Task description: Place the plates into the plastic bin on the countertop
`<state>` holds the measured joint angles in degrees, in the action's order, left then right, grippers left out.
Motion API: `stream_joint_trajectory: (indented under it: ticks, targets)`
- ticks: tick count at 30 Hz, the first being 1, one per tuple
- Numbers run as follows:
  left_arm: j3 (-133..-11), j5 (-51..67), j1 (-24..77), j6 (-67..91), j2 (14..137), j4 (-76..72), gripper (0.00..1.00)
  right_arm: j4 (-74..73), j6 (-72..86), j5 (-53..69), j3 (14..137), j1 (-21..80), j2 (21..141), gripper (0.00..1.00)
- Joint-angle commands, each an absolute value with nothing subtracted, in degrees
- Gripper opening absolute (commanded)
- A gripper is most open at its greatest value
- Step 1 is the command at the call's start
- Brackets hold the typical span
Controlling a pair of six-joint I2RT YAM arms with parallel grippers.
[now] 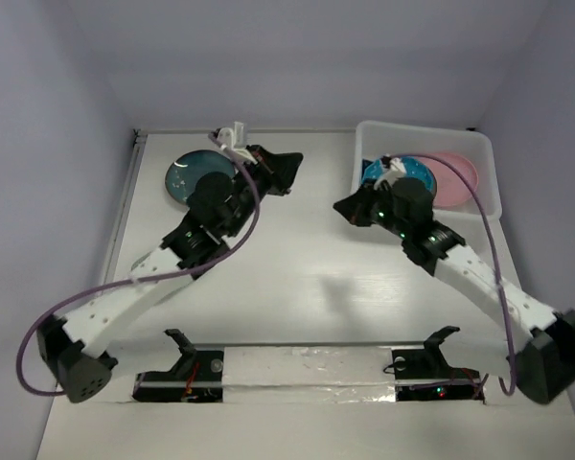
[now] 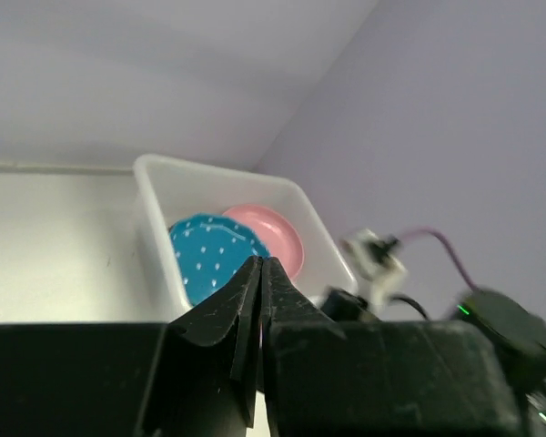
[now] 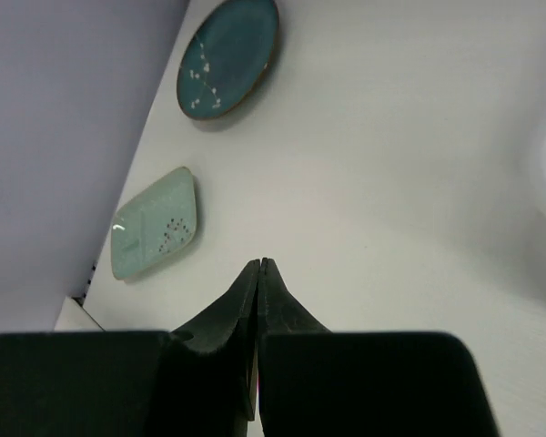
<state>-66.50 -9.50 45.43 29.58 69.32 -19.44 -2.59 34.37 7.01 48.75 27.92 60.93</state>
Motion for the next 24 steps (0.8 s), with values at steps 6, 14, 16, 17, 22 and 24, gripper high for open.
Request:
stream_joint_trajectory:
  ticks: [6,14,16,17,22,24]
  targets:
    - [-56.2,-24.4,46.7,26.2,45.4,4.6,0.00,11.4,39.7,3.4,64.4,36.2,84.9,0.00]
    - [-49.1,-37.3,46.7,22.3,28.3,14.7,0.14,11.5,43.3,7.3,80.0,44.0,106.5,0.10]
    - [-48.1,-37.7,46.7,21.5,25.9,15.0,0.17,9.7,42.4,7.9,84.3,46.9,109.8,0.28]
    - [-47.8,-37.6,46.7,20.8,25.2,15.2,0.21,9.2,42.1,9.0,85.9,47.8,112.9,0.36]
    - [-46.9,-39.8,46.7,18.5,21.0,16.9,0.29,5.6,41.0,12.8,93.6,50.4,122.2,0.65]
    - [-45.4,-39.8,46.7,18.4,19.8,16.4,0.31,4.3,41.0,15.1,97.1,50.4,126.6,0.66]
